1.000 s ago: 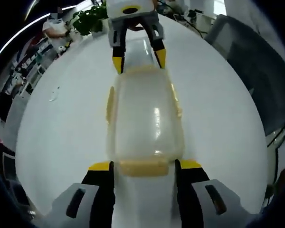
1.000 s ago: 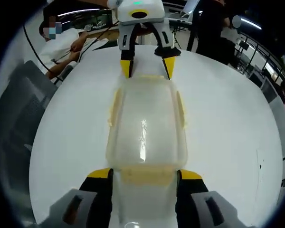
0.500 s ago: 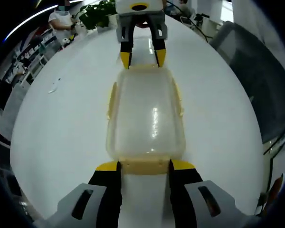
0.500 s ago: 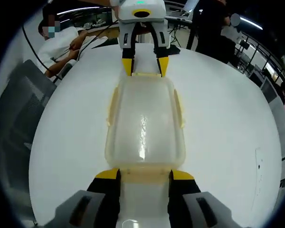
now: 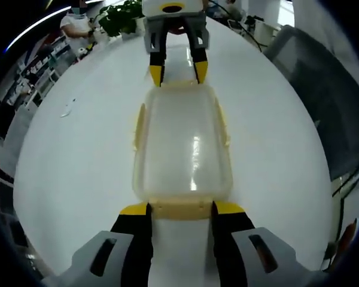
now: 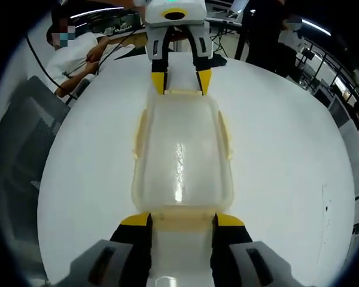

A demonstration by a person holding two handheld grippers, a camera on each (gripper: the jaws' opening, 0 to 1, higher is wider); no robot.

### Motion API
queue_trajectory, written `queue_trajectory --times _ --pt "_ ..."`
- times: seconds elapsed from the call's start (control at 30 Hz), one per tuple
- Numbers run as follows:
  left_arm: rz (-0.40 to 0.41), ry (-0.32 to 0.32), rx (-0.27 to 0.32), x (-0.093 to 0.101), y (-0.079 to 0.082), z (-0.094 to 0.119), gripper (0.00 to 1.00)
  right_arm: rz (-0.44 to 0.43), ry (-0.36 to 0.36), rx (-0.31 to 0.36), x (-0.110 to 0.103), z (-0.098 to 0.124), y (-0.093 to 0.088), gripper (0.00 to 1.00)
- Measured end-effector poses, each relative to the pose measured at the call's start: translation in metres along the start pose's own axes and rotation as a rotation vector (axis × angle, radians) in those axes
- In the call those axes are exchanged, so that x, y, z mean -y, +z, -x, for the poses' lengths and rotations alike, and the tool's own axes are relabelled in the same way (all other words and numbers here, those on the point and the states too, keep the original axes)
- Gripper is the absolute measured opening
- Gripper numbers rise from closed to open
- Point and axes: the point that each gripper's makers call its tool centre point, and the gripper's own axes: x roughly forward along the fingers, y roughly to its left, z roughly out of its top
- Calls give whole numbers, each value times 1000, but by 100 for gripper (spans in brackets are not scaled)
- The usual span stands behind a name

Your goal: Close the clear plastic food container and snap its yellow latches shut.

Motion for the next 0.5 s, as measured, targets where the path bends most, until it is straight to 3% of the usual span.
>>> queue_trajectory --times 0.07,0.13,0.23,0.37,0.5 --pt "8 6 2 -1 0 0 37 5 -4 -4 0 0 0 35" --pt "70 16 8 -5 -1 1 36 2 -4 -4 1 0 -1 34" --pt "51 19 -42 0 -1 4 36 -23 24 7 -4 6 5 34" --pt "74 16 -3 0 5 19 35 -1 16 24 -4 17 9 34" --pt "68 22 -33 1 9 24 35 6 18 28 -6 24 15 34"
